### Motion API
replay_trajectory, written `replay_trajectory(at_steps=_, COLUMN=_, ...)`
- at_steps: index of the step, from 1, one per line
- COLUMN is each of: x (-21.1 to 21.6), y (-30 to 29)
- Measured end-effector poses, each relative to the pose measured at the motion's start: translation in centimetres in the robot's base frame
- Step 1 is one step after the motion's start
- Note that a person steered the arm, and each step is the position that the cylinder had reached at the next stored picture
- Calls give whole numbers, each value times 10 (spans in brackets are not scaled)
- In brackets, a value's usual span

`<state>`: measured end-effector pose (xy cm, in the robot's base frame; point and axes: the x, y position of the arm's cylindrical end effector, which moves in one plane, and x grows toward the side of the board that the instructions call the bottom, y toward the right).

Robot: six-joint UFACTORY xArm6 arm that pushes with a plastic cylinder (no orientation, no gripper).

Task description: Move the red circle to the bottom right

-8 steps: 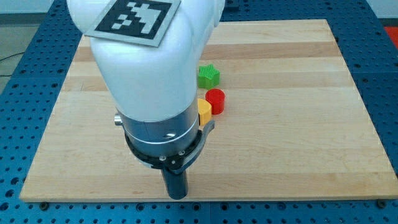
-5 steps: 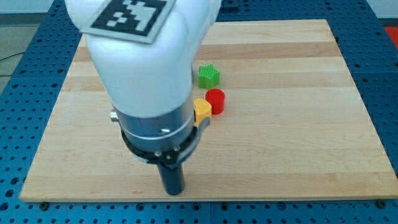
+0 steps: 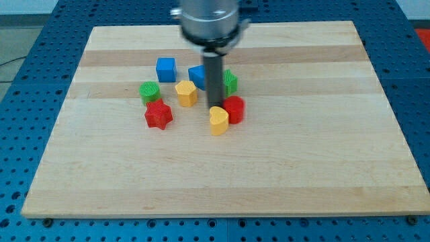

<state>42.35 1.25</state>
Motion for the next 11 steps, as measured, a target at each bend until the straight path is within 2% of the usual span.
replay_trajectory(at_steps=1, x=8, y=46)
replay_trajectory(at_steps=2, x=22, y=10)
replay_trajectory(at_steps=4, x=44, y=108)
replay_trajectory(at_steps=5, x=75, y=101)
replay_trajectory(at_steps=6, x=87, y=147)
replay_trajectory(at_steps=9, x=81, y=154)
replay_trajectory(at_steps=11, x=92, y=98)
